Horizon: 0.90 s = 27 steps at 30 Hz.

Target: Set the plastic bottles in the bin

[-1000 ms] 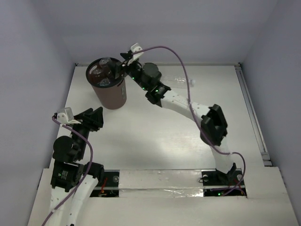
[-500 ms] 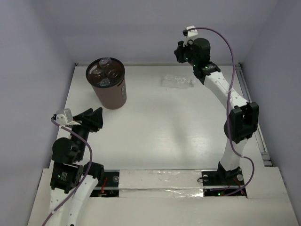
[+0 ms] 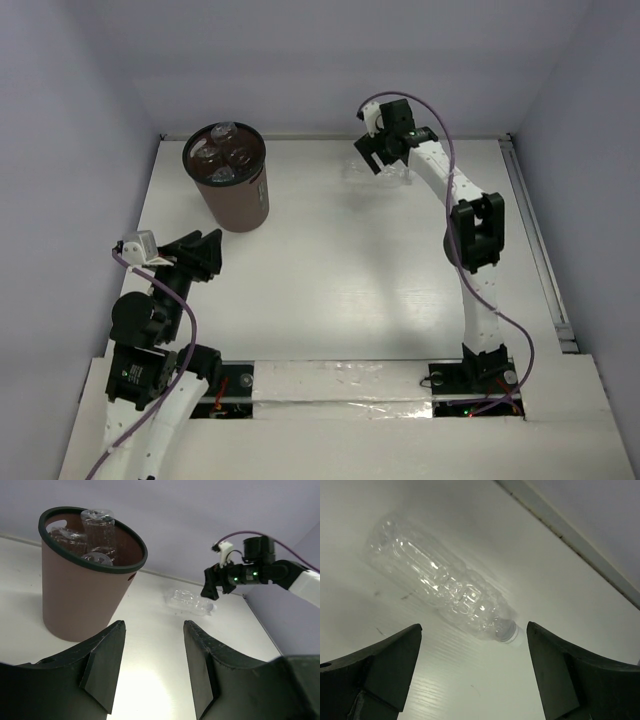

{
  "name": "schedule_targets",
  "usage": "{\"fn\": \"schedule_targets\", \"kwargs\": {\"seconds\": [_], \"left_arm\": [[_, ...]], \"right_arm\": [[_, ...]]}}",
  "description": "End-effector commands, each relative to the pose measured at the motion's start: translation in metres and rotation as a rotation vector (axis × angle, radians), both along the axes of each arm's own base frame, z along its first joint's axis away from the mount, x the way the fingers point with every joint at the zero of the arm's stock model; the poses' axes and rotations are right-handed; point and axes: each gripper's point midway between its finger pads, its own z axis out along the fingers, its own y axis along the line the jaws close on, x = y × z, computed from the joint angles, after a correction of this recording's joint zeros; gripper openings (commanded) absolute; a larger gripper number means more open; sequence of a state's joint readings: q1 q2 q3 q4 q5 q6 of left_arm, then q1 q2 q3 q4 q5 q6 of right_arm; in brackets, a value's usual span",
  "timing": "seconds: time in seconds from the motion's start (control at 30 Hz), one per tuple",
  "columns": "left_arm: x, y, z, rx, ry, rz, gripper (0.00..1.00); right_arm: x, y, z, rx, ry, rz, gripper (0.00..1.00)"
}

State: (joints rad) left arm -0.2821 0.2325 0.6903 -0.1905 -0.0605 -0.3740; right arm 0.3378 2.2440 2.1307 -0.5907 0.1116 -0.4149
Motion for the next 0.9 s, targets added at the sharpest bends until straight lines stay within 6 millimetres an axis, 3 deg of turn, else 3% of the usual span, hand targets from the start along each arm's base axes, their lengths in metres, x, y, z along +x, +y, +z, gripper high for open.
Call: {"fn": "schedule_targets", "kwargs": {"seconds": [0.0, 0.17, 0.2, 0.4, 0.5, 0.7, 0.87], "left_arm": [[-0.002, -0.006, 0.019, -0.006, -0.063, -0.033, 0.47], [0.000, -0.009, 0.020, -0.002, -0.062, -0.046, 0.47], [0.000, -0.009, 0.019, -0.001, -0.059, -0.046, 0.47], [0.001, -0.011, 0.019, 0.002, -0.058, -0.052, 0.47], [0.002, -0.011, 0.018, 0.003, -0.055, -0.055, 0.47], [0.002, -0.013, 0.018, 0.004, -0.057, -0.063, 0.47], [0.001, -0.011, 0.019, 0.002, -0.060, -0.055, 0.47]], "right_arm": [[-0.004, 0.005, 0.002, -0.055, 0.039, 0.078, 0.91], [0.009, 0.013, -0.025, -0.063, 0.082, 0.100, 0.91], [0.011, 0.013, -0.040, -0.076, 0.101, 0.102, 0.91], [0.021, 0.030, -0.057, -0.090, 0.102, 0.142, 0.91], [0.021, 0.028, -0.063, -0.114, 0.112, 0.153, 0.91], [0.003, 0.048, -0.065, -0.049, 0.187, 0.237, 0.87], [-0.022, 0.046, -0.089, -0.055, 0.313, 0.212, 0.77]]}}
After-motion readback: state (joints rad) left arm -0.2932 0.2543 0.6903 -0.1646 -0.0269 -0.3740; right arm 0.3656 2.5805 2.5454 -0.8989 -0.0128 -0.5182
